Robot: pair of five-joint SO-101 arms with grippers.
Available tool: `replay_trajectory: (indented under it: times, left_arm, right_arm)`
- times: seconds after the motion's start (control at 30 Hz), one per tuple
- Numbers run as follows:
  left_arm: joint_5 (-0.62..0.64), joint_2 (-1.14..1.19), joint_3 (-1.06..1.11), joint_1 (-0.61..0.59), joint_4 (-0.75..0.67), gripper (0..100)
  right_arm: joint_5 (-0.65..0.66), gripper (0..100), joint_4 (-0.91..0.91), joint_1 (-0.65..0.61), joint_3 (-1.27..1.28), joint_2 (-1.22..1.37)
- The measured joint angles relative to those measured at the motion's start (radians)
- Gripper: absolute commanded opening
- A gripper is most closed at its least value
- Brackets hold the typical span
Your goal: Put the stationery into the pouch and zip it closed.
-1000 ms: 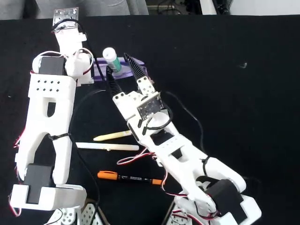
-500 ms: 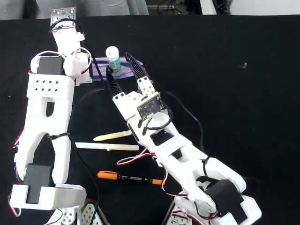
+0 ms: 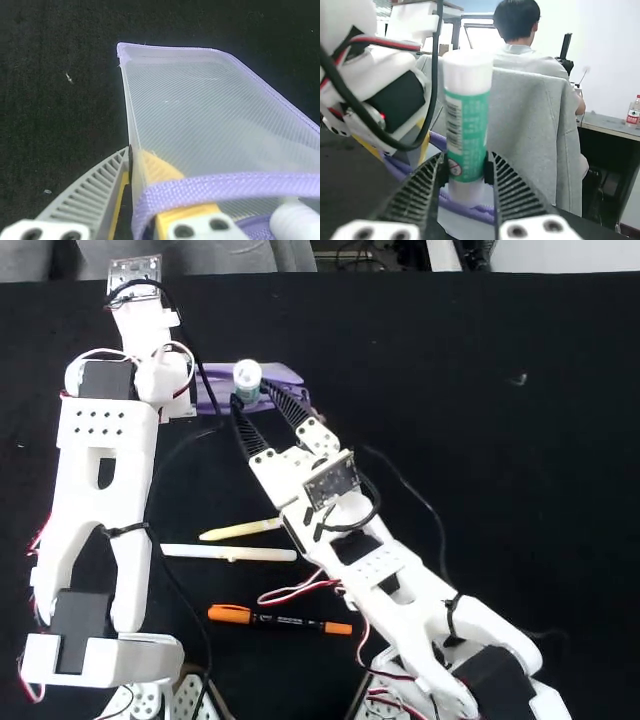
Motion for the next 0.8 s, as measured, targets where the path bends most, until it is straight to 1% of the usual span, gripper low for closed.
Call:
replay_trajectory:
  times: [0.17, 0.3, 0.37, 0.47, 0.57, 0.67, 0.8]
  left_arm:
    - [0.000, 0.000, 0.000, 0.000, 0.000, 3]
    - [0.000, 0.002, 0.000, 0.000, 0.000, 3]
    - [0.000, 0.002, 0.005, 0.000, -0.002, 3]
    - [0.000, 0.002, 0.006, 0.000, -0.005, 3]
    - [0.000, 0.002, 0.006, 0.000, -0.005, 3]
    - [0.000, 0.002, 0.006, 0.000, -0.005, 3]
    - [0.000, 0.003, 0.006, -0.003, -0.008, 3]
  right_arm:
    - [-0.002, 1.1, 0.003, 0.000, 0.000, 0.015]
    - [0.015, 1.2, -0.005, 0.000, -0.054, 0.115]
    - [0.078, 2.4, -0.055, 0.000, -0.075, 0.172]
    - [0.203, 8.6, -0.186, -0.002, -0.077, 0.236]
    - [0.258, 13.2, -0.288, -0.011, -0.068, 0.287]
    - [0.267, 13.4, -0.284, -0.018, -0.068, 0.295]
    - [0.272, 13.5, -0.195, -0.020, -0.100, 0.290]
